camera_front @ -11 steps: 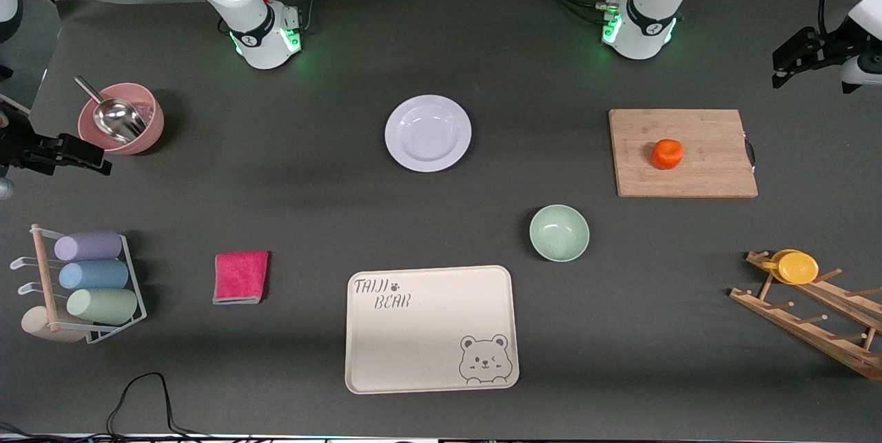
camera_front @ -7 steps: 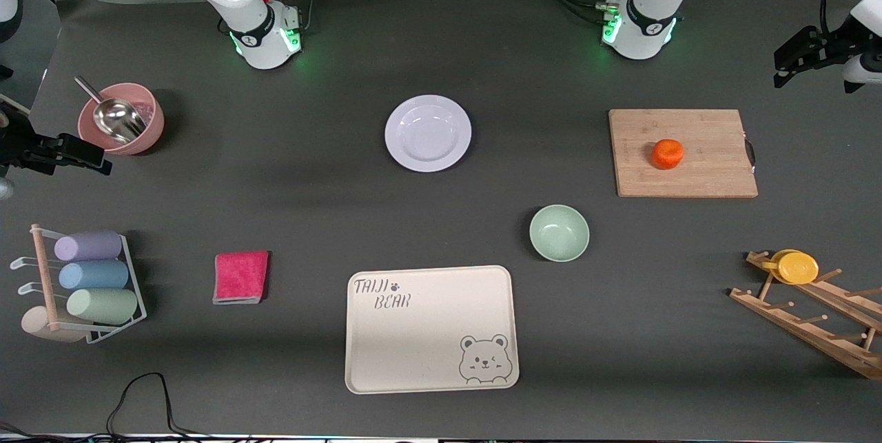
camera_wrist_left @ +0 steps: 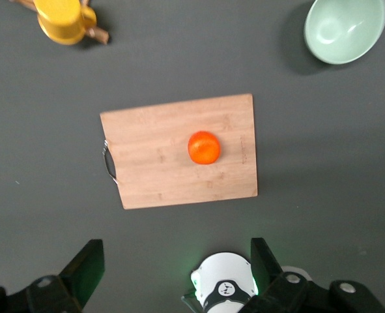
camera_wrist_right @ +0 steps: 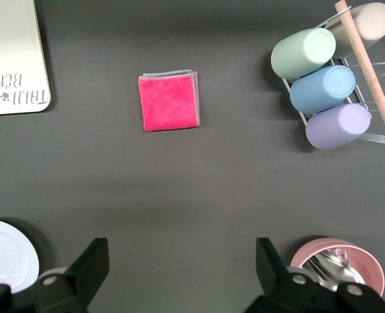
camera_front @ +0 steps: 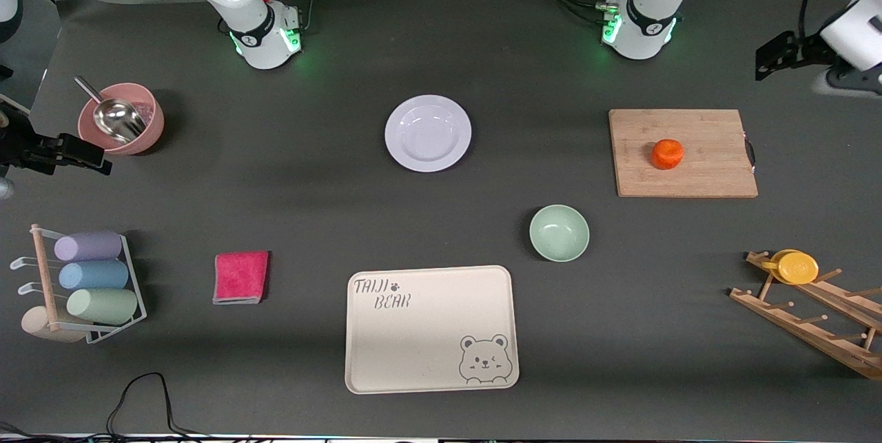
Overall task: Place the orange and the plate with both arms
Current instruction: 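Reach the left gripper down to the orange and close on it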
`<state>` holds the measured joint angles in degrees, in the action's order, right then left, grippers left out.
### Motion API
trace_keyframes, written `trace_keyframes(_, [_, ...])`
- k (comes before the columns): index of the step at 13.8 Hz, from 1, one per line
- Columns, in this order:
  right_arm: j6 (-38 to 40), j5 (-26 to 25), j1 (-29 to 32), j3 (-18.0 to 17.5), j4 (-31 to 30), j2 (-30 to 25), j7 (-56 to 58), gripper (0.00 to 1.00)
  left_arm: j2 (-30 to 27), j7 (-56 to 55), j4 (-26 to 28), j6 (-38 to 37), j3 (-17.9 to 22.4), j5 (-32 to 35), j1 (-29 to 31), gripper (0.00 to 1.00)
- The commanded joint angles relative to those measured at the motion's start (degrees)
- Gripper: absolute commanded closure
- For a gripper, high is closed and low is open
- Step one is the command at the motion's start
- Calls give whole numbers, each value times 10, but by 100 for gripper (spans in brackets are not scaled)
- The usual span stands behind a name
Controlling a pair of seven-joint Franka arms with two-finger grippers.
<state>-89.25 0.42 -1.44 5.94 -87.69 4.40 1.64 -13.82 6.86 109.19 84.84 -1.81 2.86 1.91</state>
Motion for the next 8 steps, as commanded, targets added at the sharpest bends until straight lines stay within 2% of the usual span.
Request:
trace_keyframes(1, [12, -10, 3, -2, 9, 1, 7, 0, -72, -35, 166, 121, -1, 9, -5, 0])
trace_keyframes(4, [12, -10, 3, -2, 8, 1, 7, 0, -113, -69, 338, 303, -5, 9, 0, 0])
trace_keyframes(8, [13, -10, 4, -1, 6, 0, 6, 0, -104, -70, 492, 522, 0, -2, 1, 0])
